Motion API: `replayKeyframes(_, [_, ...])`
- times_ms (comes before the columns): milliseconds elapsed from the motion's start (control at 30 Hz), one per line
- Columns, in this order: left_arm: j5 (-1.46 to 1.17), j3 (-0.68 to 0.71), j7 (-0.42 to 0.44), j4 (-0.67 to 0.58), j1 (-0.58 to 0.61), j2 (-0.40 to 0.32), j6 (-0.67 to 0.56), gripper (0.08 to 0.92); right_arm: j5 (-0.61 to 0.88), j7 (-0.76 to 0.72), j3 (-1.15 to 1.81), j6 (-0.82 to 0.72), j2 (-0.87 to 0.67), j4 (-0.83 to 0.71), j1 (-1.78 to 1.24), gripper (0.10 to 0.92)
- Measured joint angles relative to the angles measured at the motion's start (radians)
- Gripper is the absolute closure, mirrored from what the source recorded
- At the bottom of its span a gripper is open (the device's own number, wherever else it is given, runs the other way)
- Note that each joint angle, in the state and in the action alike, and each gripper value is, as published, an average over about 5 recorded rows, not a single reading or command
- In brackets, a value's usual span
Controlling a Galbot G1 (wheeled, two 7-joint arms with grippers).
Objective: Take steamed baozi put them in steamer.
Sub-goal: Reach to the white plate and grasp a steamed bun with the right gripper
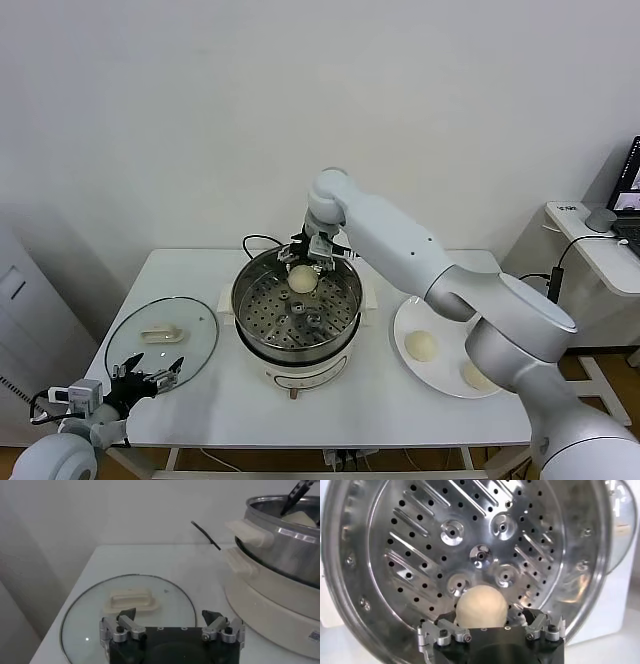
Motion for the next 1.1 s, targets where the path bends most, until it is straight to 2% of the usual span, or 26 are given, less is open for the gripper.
replayKeyframes(500, [0.001,-0.022,-0.002,-0.019,0.022,-0.013,0.0,0.177,0.55,-0.062,-0.305,-0.041,-0.168,-0.034,0.253,0.203])
replayKeyframes(800, [0.001,-0.025,-0.003,-0.02,0.021,-0.016,0.0,0.177,0.799,-0.057,-0.486,-0.387,-0.323,0.027,0.304,0.203])
replayKeyframes(1100, [0.0,-0.032,-0.004,-0.024,0.025,-0.02,0.0,0.177,0.925,-0.039,-0.575,-0.648,-0.447,0.103,0.283,0.203])
